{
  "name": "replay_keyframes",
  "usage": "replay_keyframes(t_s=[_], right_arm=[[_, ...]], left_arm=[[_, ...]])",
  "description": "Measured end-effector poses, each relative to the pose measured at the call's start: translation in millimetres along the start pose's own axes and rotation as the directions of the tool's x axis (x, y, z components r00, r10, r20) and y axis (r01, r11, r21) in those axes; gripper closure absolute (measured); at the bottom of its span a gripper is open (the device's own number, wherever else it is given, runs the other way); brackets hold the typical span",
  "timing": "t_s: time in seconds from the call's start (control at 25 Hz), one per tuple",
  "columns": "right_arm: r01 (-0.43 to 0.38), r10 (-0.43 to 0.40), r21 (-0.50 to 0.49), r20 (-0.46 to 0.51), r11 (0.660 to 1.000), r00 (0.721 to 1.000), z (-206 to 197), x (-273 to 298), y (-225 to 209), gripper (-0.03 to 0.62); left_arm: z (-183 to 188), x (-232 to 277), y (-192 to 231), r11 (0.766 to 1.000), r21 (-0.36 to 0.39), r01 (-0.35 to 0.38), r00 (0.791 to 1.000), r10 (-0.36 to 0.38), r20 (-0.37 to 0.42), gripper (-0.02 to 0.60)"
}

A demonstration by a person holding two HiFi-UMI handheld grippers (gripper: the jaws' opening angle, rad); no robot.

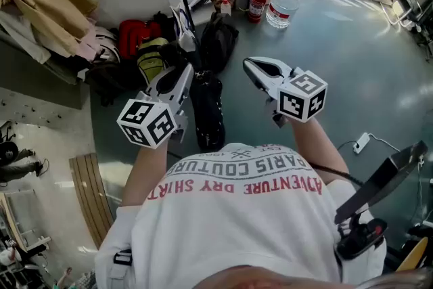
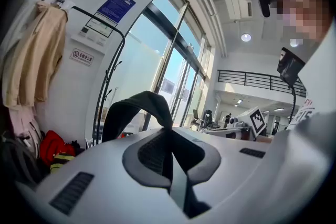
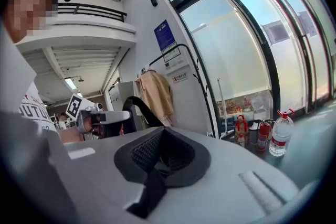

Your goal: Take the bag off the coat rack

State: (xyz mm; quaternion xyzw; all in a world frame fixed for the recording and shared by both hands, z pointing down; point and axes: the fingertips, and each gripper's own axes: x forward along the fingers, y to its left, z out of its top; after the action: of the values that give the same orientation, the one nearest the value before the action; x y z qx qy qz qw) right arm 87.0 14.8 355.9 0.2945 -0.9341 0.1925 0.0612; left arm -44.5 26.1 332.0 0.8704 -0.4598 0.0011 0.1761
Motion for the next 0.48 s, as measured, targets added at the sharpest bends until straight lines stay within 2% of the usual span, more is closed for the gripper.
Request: replay_keyframes(t_s=[0.24, 0.48], right_arm=[[-0.036, 0.037, -0.038, 0.012, 0.999, 0.999, -6, -58, 57, 0.592], [-0.055, 0.056, -0.042, 0.026, 0.998, 0.998, -22, -81, 89, 0.592]], left_arm=[[-8, -51, -64, 1.0, -0.023, -0.02, 1.0, 0.021, 0.009, 0.563], [-29, -86, -100, 1.0, -0.017, -0.005, 1.0, 0.005, -0.009, 0.563]])
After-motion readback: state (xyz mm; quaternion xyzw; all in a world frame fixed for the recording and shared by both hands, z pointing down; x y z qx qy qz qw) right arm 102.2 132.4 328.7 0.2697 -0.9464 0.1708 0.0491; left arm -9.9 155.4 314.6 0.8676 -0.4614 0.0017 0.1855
